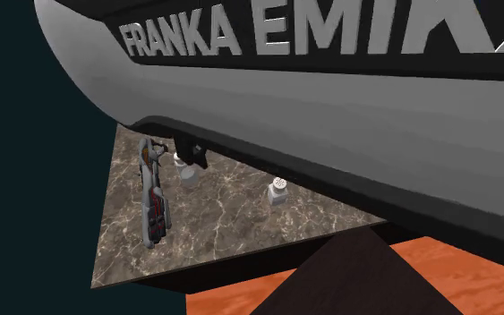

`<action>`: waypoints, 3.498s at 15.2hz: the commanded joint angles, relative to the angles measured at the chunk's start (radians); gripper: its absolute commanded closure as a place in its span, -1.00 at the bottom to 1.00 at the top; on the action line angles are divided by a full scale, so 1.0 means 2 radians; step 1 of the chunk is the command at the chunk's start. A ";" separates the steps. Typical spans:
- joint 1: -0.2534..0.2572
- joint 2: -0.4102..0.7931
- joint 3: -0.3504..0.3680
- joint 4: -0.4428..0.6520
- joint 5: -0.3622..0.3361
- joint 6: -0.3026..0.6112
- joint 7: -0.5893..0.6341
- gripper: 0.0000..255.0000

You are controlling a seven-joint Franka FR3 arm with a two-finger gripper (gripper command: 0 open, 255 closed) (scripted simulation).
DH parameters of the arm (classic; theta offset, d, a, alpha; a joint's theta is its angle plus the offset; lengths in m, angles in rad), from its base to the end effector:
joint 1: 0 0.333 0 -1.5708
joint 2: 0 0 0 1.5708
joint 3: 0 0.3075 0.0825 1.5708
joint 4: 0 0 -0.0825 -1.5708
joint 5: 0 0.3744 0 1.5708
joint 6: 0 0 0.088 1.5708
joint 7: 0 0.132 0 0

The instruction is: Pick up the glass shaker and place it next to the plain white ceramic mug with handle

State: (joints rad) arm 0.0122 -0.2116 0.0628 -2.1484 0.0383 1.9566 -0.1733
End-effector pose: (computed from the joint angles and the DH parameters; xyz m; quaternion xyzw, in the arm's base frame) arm 0.4842 0.0409 0.4636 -0.9931 -0.1162 -0.0103 0.0107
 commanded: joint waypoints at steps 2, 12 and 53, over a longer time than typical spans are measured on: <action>0.004 0.055 0.003 0.032 0.006 0.020 -0.001 -1.00; 0.013 0.226 0.013 0.156 0.019 0.056 -0.008 -1.00; 0.014 0.206 0.013 0.199 0.018 -0.008 -0.001 1.00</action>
State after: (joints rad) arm 0.0399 0.2029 0.0899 -1.7630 0.0755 1.9564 -0.1753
